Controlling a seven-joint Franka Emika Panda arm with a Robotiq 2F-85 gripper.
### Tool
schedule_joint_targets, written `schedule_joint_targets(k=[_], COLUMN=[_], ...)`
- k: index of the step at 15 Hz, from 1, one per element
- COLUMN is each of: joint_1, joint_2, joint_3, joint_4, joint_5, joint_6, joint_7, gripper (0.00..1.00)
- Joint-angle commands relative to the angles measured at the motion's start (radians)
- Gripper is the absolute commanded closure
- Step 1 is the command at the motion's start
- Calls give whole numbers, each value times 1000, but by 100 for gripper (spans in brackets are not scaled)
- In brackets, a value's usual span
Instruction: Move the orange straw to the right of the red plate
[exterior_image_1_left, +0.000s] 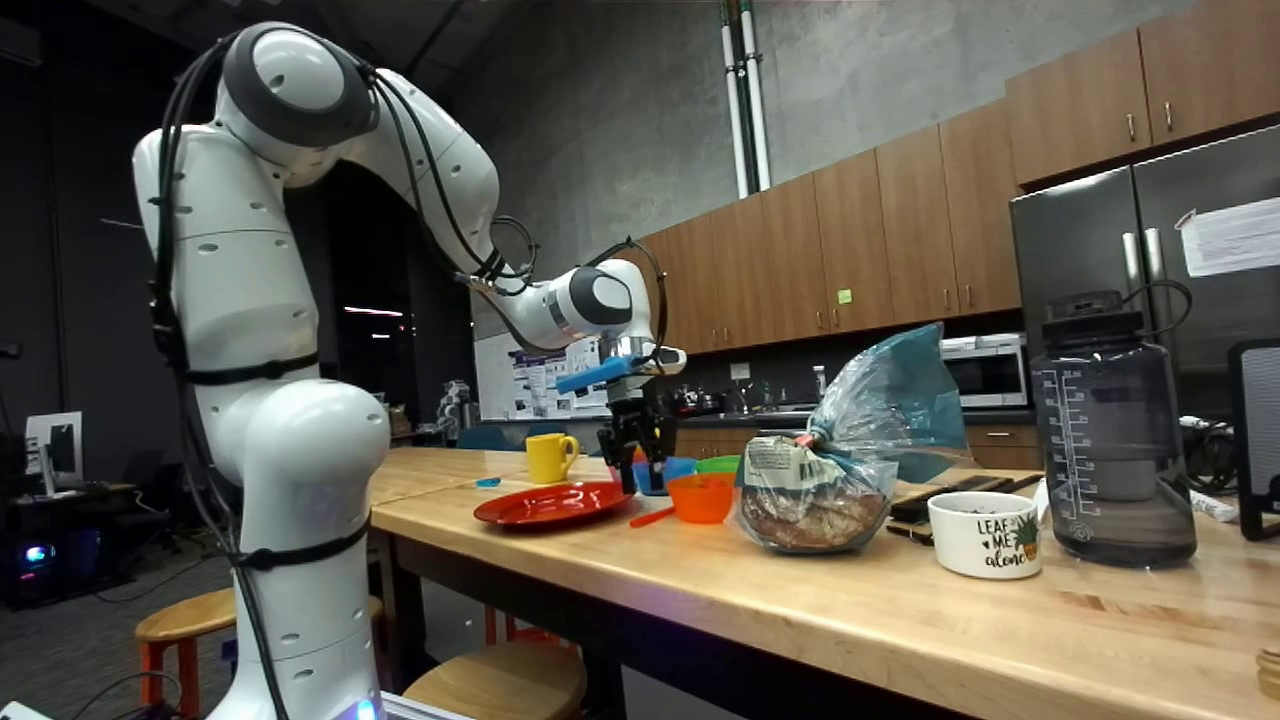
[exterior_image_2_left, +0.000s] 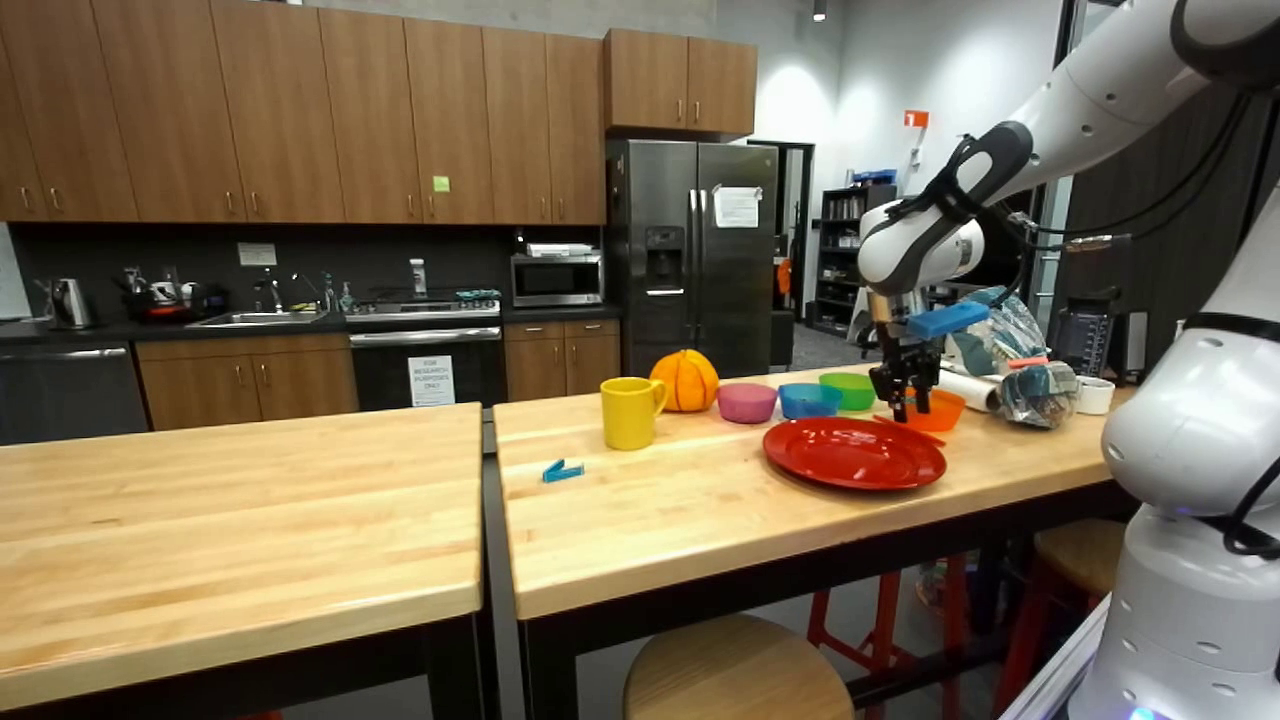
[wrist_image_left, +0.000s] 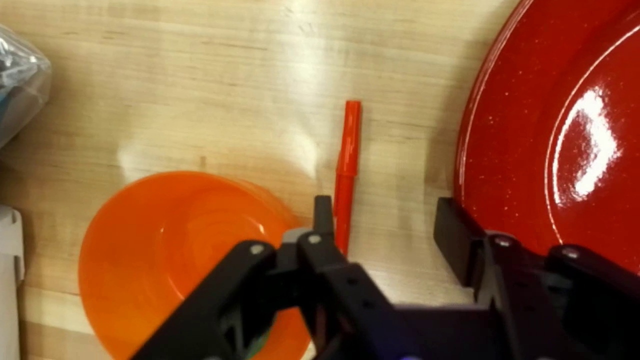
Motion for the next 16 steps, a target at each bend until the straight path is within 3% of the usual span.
schedule_joint_targets(k=[1, 2, 4, 16], joint_1=[16, 21, 33, 83], joint_2=[-19, -32, -56, -158], joint_3=[3, 6, 12, 55], joint_4=[16, 14, 13, 12], joint_5=[45, 62, 98, 163], joint_6=[-33, -39, -59, -154], joint_7=[-16, -16, -17, -9], gripper=[12, 5, 0, 0])
